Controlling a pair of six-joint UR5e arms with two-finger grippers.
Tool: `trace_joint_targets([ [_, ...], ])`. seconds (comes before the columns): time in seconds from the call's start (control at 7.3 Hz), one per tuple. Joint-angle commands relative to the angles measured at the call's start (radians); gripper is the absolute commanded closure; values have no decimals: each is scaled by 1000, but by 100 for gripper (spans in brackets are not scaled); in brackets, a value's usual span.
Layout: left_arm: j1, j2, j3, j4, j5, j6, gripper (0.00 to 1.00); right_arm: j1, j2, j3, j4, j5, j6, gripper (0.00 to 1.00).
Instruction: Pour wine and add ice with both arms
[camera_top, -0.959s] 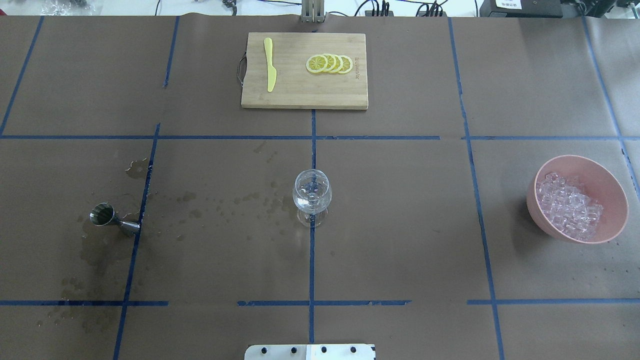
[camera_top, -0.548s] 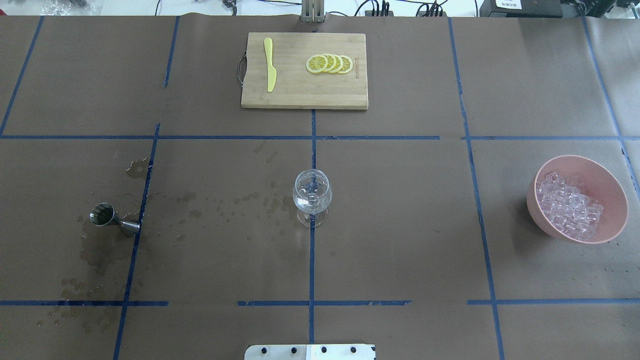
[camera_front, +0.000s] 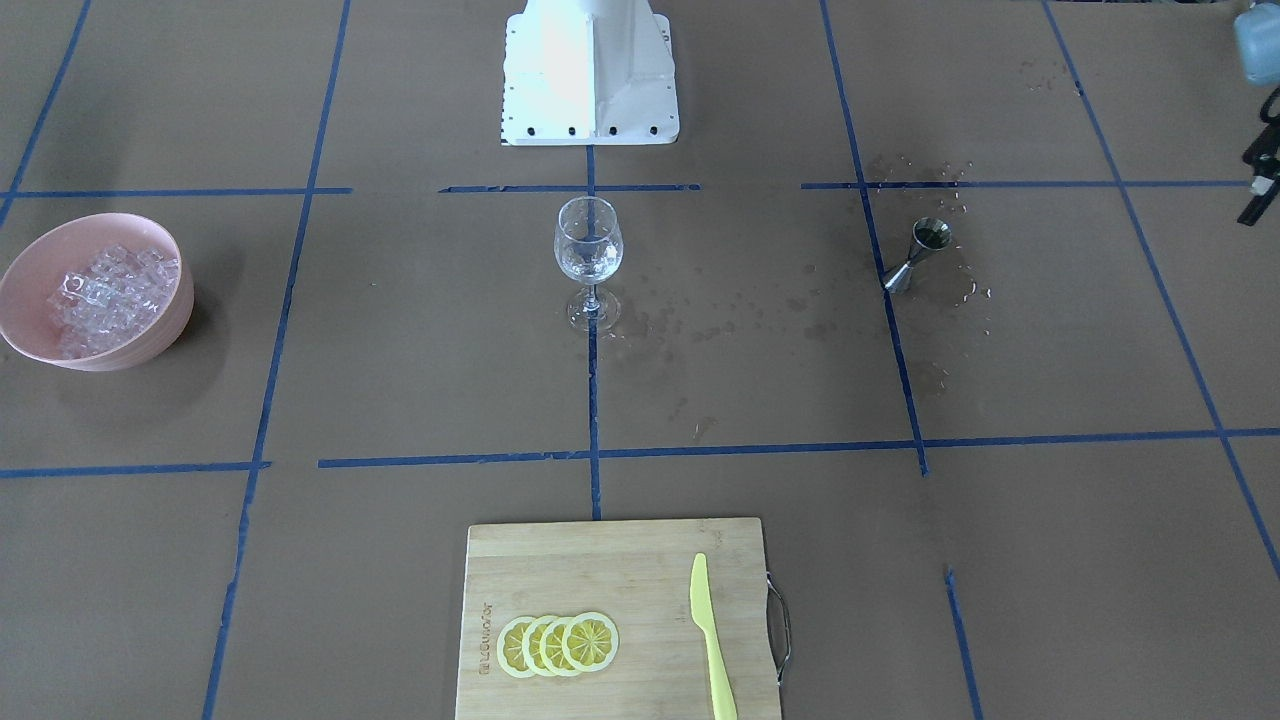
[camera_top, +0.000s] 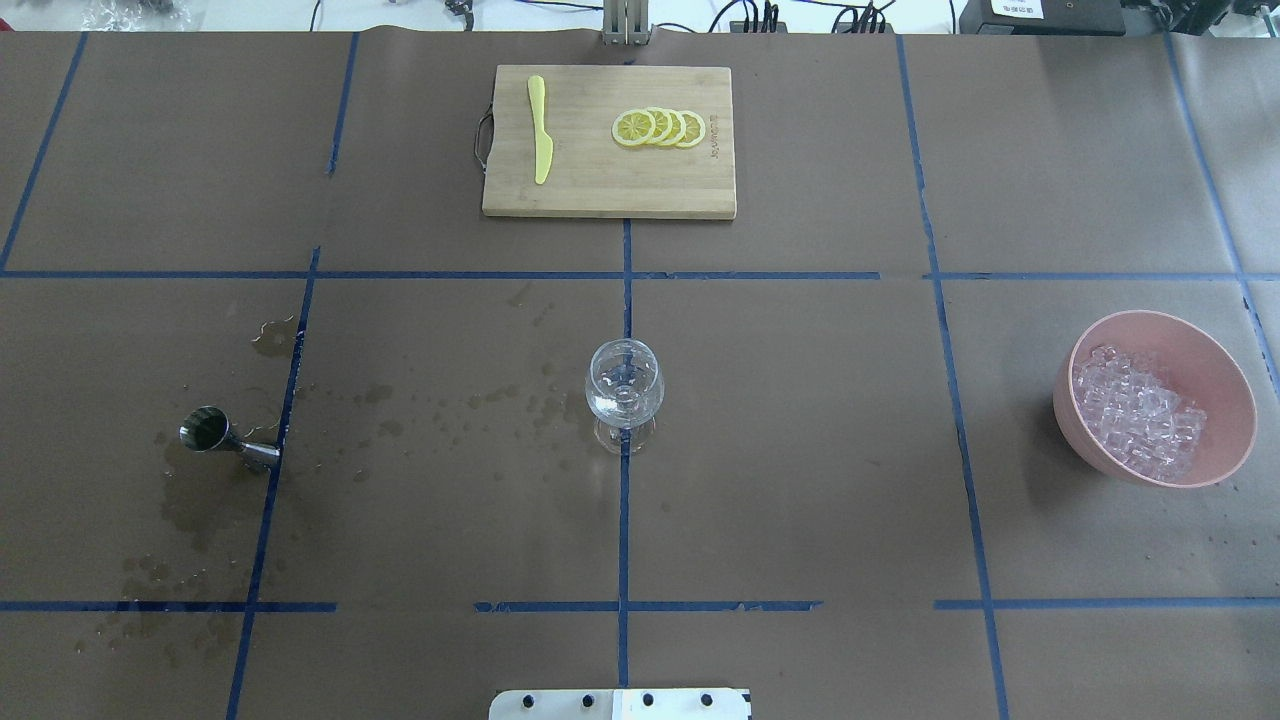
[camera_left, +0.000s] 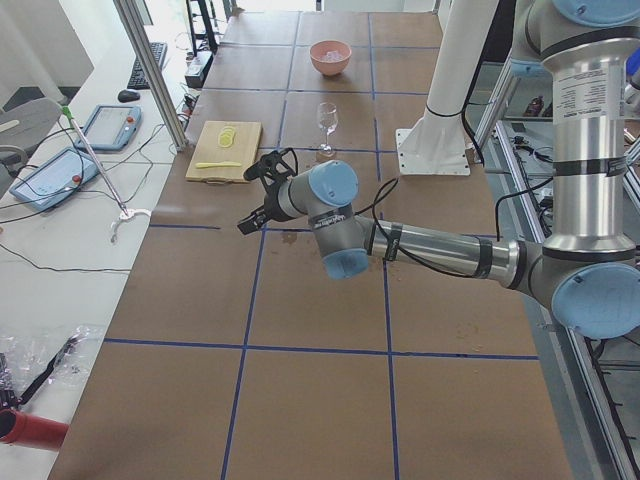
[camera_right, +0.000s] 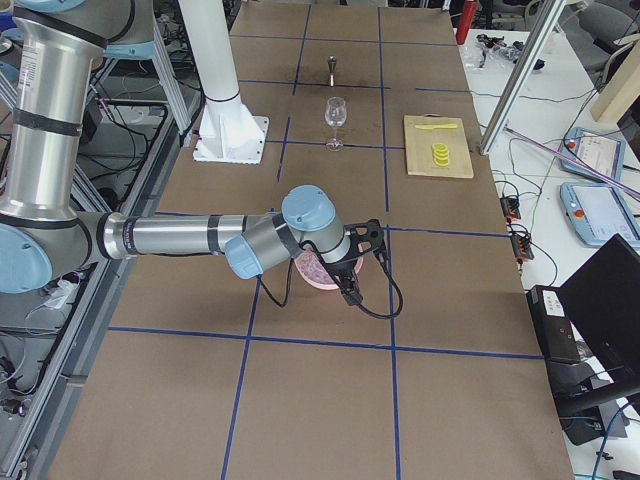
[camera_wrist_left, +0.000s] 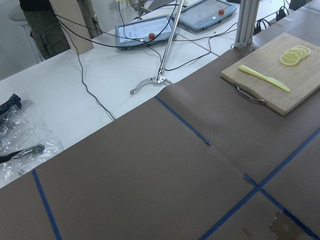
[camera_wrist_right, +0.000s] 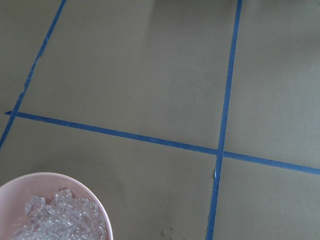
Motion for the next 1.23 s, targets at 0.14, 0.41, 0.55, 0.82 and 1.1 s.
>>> trace_joint_targets([
  [0.14,405,22,-65,-72,498,-271,0,0,-17,-1,16,2,4,0],
  [0.41,718,37,-67,-97,894,-413,0,0,-19,-1,16,0,2,0],
  [0.55,823,60,-67,-99,1020,-453,0,0,-19,-3,16,-1,2,0],
  [0.82,957,94,-65,-101,1204,-511,0,0,-19,-3,16,-3,2,0],
  [1.1,1079,110,-55,-101,1366,-568,0,0,-19,-3,16,-4,2,0],
])
